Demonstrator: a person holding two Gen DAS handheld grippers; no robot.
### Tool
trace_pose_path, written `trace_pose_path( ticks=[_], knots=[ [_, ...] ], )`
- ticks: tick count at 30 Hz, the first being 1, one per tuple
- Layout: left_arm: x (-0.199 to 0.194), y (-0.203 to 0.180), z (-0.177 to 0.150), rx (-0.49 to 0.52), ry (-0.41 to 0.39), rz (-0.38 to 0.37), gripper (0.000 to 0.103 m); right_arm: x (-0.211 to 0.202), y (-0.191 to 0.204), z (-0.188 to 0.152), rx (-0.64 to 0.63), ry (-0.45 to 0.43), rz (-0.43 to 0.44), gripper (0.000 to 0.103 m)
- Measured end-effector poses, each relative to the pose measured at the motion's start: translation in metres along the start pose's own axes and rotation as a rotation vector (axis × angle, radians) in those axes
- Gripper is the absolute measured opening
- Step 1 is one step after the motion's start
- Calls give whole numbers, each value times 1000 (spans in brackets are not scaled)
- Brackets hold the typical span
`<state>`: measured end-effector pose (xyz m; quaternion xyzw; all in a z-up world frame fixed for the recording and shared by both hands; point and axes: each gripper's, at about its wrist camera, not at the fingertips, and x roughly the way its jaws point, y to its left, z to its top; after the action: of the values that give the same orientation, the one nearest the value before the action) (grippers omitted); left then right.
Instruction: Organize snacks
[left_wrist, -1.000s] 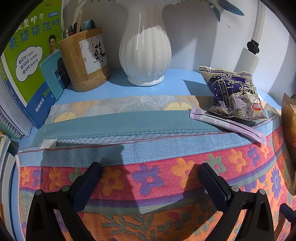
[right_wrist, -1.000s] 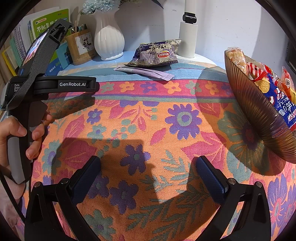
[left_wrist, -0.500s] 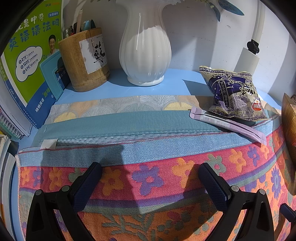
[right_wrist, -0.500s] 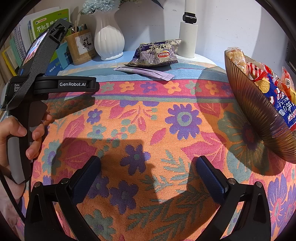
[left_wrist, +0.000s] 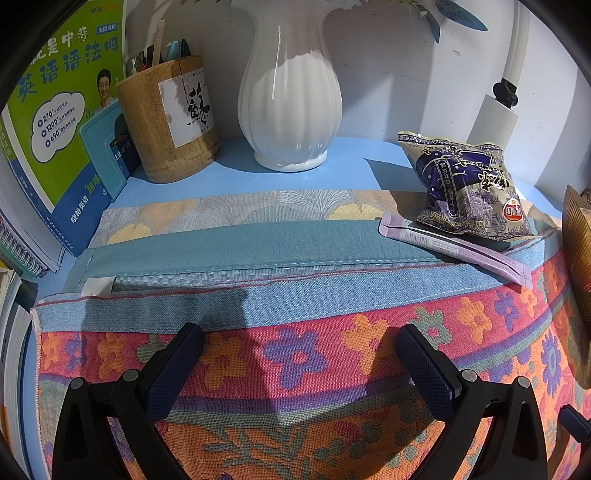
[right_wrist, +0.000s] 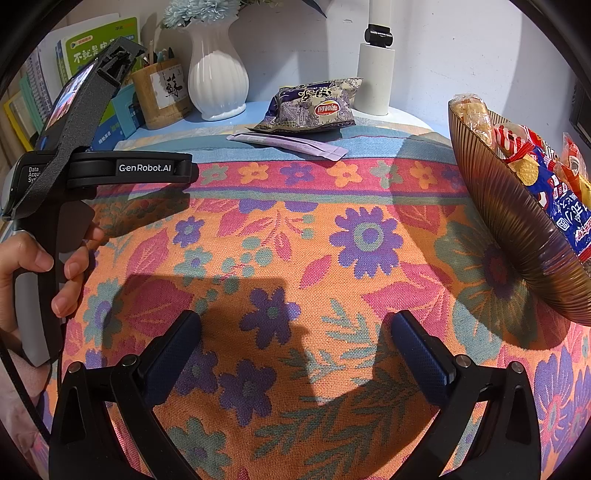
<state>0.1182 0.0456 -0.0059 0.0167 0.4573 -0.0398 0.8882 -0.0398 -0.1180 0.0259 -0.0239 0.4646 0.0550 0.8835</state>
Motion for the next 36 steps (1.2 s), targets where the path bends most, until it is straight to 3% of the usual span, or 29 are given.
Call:
trace_pose_path(
  ticks=[9, 13, 18, 22, 28, 31, 34, 36],
  knots=[
    [-4, 3, 0, 19, 19, -19, 103, -1, -2, 0, 11, -7, 18, 103],
    [-14, 15, 11, 5, 38, -76, 103, -13, -9, 0, 32, -47, 179, 103],
    [-28, 22, 46, 21, -30, -76, 103, -19, -13, 14, 71, -89, 241, 103],
    [-28, 2, 71, 58, -47, -170, 103, -20, -17, 45, 85, -132, 230, 103],
    [1, -48, 104, 97, 38, -359, 103, 11, -14, 95, 34, -128, 160, 103],
    [23, -65, 118, 80, 103, -411, 103, 33, -12, 111, 17, -105, 134, 103],
    [47, -77, 124, 80, 159, -413, 103, 59, -12, 123, -1, -58, 136, 103],
    [57, -79, 124, 78, 168, -439, 103, 75, -12, 125, -19, -12, 127, 101]
  ],
)
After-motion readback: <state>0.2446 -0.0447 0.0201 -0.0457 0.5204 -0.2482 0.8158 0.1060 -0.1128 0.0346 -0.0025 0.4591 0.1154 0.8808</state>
